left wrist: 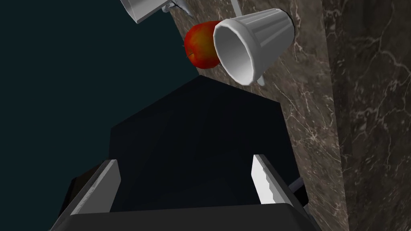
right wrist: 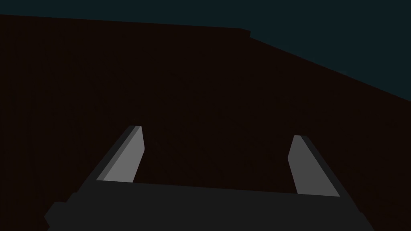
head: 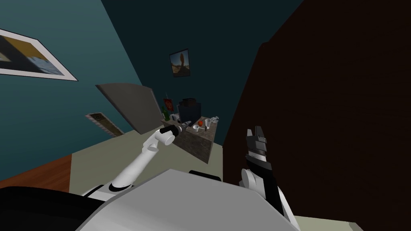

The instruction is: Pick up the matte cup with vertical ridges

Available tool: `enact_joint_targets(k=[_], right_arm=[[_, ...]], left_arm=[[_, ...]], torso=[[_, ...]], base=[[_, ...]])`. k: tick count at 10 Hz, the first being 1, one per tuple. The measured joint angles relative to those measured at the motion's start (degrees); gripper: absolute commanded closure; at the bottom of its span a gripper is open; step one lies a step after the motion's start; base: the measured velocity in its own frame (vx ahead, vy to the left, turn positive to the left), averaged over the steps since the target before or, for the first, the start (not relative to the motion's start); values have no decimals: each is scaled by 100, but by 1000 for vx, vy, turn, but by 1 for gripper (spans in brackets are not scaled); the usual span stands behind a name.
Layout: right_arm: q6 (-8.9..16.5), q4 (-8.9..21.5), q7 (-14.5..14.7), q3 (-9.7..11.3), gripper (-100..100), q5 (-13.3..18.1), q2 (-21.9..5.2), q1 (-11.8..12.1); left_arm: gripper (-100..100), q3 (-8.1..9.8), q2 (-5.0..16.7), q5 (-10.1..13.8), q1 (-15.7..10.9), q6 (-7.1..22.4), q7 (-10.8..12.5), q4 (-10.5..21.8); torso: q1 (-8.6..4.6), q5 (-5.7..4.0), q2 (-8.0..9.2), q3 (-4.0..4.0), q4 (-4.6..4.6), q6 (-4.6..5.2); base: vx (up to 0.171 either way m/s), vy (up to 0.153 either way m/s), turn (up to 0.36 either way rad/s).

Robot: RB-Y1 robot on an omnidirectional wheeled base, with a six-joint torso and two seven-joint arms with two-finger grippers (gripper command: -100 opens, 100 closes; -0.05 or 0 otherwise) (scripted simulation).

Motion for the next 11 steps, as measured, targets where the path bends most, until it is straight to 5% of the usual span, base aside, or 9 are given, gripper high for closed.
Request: enact_joint_targets(k=[11], right_arm=[[0, 0, 0, 0, 0, 0, 0, 0]], left_arm=[[-100, -163, 454, 353, -660, 1594, -252, 422]], torso=[[4, 1, -8, -4, -1, 1]], base=[[40, -25, -9]])
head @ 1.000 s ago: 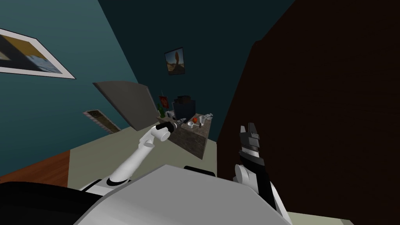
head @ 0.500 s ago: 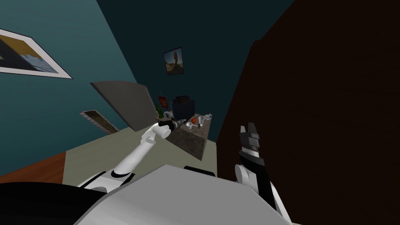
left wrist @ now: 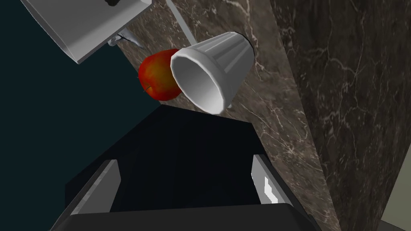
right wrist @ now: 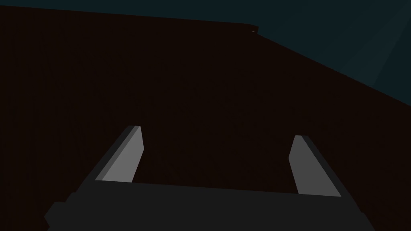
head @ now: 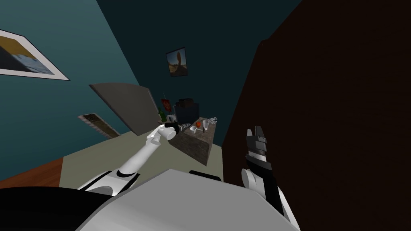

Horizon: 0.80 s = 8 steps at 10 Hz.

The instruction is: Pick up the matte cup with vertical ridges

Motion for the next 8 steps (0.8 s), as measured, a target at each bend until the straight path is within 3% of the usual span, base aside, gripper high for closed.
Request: enact_joint_targets(k=[8], right_arm=[[0, 0, 0, 0, 0, 0, 0, 0]], left_arm=[[-100, -163, 305, 233, -456, 1239, -147, 372]], torso=[[1, 1, -1, -1, -1, 0]], base=[[54, -19, -19]])
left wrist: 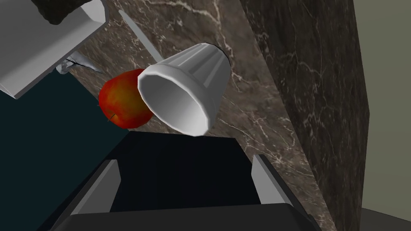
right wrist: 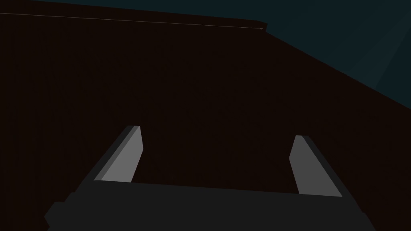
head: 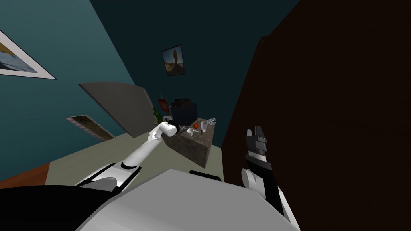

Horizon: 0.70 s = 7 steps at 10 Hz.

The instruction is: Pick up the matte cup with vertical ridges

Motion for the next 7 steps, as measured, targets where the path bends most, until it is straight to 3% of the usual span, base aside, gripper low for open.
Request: enact_joint_targets(k=[7], right_arm=[[0, 0, 0, 0, 0, 0, 0, 0]], left_arm=[[-100, -150, 215, 193, -317, 971, -91, 329]], torso=[[4, 1, 0, 0, 0, -1]], base=[[60, -12, -26]])
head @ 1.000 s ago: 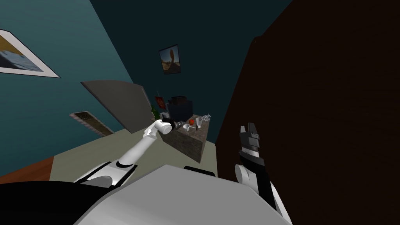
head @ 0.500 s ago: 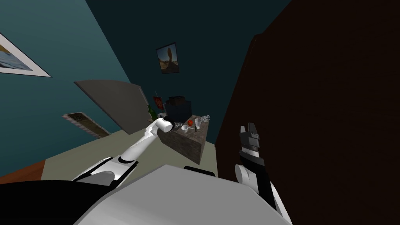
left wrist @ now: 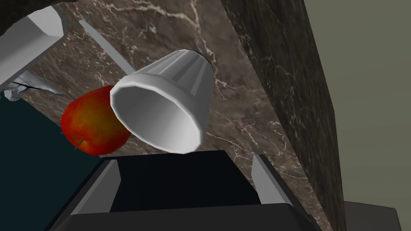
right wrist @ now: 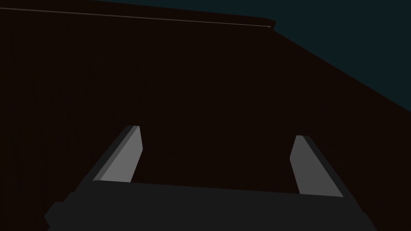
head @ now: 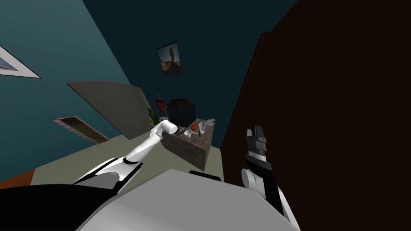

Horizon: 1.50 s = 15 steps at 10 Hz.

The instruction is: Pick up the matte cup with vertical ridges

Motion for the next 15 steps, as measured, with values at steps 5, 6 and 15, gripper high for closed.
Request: enact_joint_targets(k=[5, 6, 15], right_arm=[[0, 0, 0, 0, 0, 0, 0, 0], [0, 0, 0, 0, 0, 0, 0, 0], [0, 0, 0, 0, 0, 0, 0, -1]], left_arm=[[0, -154, 82, 100, -58, 564, -51, 237], [-100, -154, 82, 100, -59, 562, -50, 236], [0, -256, -35, -78, 45, 219, -97, 496]], torso=[[4, 1, 11, 6, 2, -1], [3, 1, 18, 10, 4, -1], [3, 1, 22, 14, 7, -2]], base=[[42, -6, -16], [1, 10, -43], [-1, 6, -14]])
